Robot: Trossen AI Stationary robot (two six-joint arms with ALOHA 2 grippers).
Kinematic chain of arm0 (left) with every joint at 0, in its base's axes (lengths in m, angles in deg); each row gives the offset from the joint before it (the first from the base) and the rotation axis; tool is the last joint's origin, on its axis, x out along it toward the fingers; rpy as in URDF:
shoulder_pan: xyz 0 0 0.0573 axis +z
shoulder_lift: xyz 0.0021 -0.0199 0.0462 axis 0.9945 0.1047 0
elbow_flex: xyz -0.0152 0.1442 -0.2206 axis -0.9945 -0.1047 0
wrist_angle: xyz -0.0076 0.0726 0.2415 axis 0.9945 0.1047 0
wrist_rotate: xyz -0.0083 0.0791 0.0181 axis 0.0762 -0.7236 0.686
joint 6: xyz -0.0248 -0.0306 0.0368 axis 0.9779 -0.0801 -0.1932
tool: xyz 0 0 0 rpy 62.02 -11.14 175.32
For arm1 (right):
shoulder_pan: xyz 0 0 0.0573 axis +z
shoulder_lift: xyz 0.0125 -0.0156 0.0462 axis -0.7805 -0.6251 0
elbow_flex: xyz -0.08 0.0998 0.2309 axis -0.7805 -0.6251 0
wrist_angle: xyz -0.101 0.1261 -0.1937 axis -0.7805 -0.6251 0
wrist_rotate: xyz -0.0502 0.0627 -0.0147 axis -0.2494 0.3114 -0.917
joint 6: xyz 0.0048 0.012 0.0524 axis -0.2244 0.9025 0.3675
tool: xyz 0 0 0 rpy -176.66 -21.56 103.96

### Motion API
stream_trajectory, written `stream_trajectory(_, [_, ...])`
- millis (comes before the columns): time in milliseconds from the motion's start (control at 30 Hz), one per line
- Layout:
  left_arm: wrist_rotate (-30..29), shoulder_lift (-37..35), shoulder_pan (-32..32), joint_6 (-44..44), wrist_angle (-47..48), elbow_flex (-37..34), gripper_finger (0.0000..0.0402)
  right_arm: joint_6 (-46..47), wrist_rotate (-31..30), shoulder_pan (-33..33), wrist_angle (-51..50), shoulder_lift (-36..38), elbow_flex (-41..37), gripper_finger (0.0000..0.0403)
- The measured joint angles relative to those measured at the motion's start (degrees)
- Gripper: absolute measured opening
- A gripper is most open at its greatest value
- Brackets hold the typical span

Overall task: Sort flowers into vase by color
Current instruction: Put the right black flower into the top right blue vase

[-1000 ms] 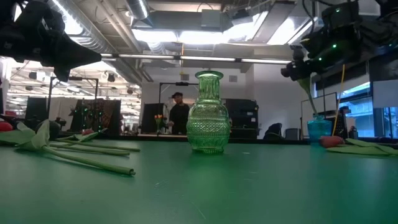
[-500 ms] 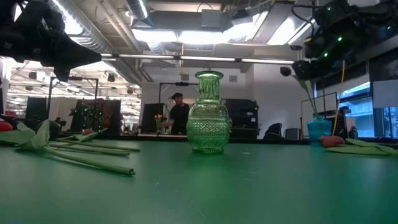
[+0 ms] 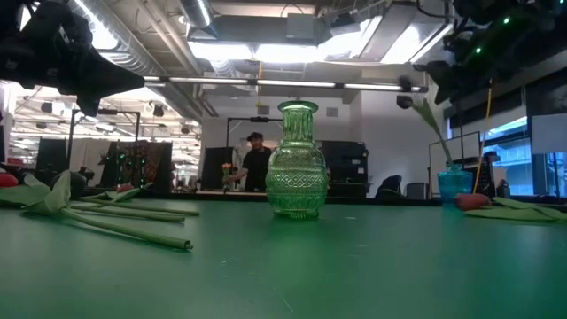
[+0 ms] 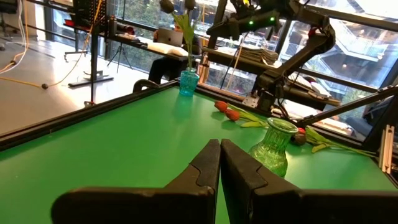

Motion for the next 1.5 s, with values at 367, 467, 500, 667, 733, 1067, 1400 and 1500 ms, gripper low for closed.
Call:
stream_trajectory(367, [0.00, -0.01, -0.01, 0.00, 0.01, 0.00, 0.0011, -1.83, 28.16, 0.00, -6.38, 3.08, 4.18, 0.0198])
stream_trajectory(467, [0.00, -0.01, 0.01, -0.01, 0.00, -0.01, 0.0011, -0.91, 40.43, 0.04, -12.24, 4.20, 4.18, 0.0198])
stream_trajectory(500, [0.00, 0.01, -0.01, 0.00, 0.01, 0.01, 0.0011, 0.18, 44.04, 0.04, -15.22, 4.26, 4.16, 0.0198])
stream_trajectory(667, [0.00, 0.00, -0.01, 0.00, 0.01, 0.01, 0.0011, 4.42, 54.48, 0.07, -32.61, 4.11, 4.03, 0.0198])
stream_trajectory(733, [0.00, -0.01, -0.01, -0.01, 0.01, -0.01, 0.0011, 4.81, 55.94, 0.97, -37.66, 4.31, 4.03, 0.0198])
stream_trajectory(1067, [0.00, 0.01, -0.01, 0.01, 0.00, 0.01, 0.0011, 16.60, 46.73, 20.68, -31.88, 6.99, 4.01, 0.0198])
stream_trajectory(1400, [0.00, -0.01, -0.01, 0.01, 0.01, 0.01, 0.0011, 23.75, 32.28, 42.94, -20.58, -0.14, 4.01, 0.0198])
stream_trajectory(1500, [0.00, 0.00, -0.01, 0.00, 0.01, -0.01, 0.0011, 25.64, 30.42, 47.54, -19.72, -2.92, 4.01, 0.0198])
